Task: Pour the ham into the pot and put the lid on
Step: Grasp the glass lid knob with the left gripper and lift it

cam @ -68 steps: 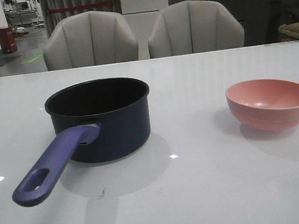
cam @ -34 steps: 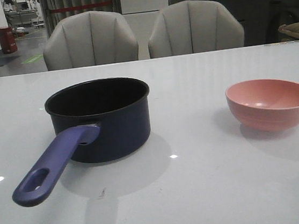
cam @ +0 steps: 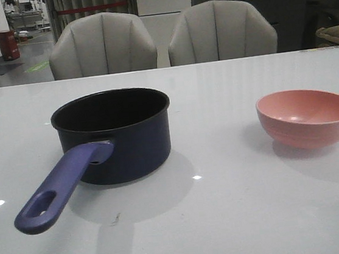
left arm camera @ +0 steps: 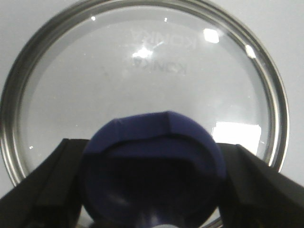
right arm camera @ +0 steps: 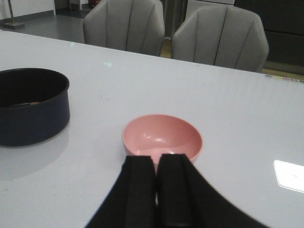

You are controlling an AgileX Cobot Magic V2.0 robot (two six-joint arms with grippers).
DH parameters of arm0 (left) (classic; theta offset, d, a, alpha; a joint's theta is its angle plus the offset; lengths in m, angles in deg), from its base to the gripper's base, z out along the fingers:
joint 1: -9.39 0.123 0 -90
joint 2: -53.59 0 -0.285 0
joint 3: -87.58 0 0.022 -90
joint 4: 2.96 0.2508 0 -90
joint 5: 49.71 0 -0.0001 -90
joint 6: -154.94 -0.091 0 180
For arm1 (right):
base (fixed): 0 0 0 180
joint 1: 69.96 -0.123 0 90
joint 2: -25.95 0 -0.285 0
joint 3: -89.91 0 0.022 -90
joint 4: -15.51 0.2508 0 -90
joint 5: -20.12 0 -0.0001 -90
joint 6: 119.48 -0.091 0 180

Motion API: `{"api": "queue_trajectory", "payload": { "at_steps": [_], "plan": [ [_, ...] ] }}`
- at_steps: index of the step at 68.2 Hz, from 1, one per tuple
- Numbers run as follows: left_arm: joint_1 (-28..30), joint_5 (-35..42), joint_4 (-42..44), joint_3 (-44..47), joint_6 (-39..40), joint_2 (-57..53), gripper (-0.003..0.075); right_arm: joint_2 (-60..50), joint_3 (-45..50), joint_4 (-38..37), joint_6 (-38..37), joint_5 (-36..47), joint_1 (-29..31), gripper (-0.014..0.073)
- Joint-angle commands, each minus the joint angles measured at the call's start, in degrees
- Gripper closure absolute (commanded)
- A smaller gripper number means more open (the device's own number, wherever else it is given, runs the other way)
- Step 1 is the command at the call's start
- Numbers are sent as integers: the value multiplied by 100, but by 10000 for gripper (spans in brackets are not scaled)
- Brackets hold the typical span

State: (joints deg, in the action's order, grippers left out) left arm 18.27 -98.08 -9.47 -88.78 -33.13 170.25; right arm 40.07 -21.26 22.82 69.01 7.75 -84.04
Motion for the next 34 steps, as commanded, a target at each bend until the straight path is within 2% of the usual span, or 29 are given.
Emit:
{"api": "queue_trajectory", "payload": {
  "at_steps": [1,6,34],
  "plan": [
    [-13,117,-32,-163,26,-258,405,47,-158,15,61,495,-8,432],
    [-13,115,-32,-163,26,-258,425,47,-158,15,61,495,-8,432],
    [-13,129,-42,-163,26,-348,426,47,-158,15,61,495,-8,432]
  ]
}}
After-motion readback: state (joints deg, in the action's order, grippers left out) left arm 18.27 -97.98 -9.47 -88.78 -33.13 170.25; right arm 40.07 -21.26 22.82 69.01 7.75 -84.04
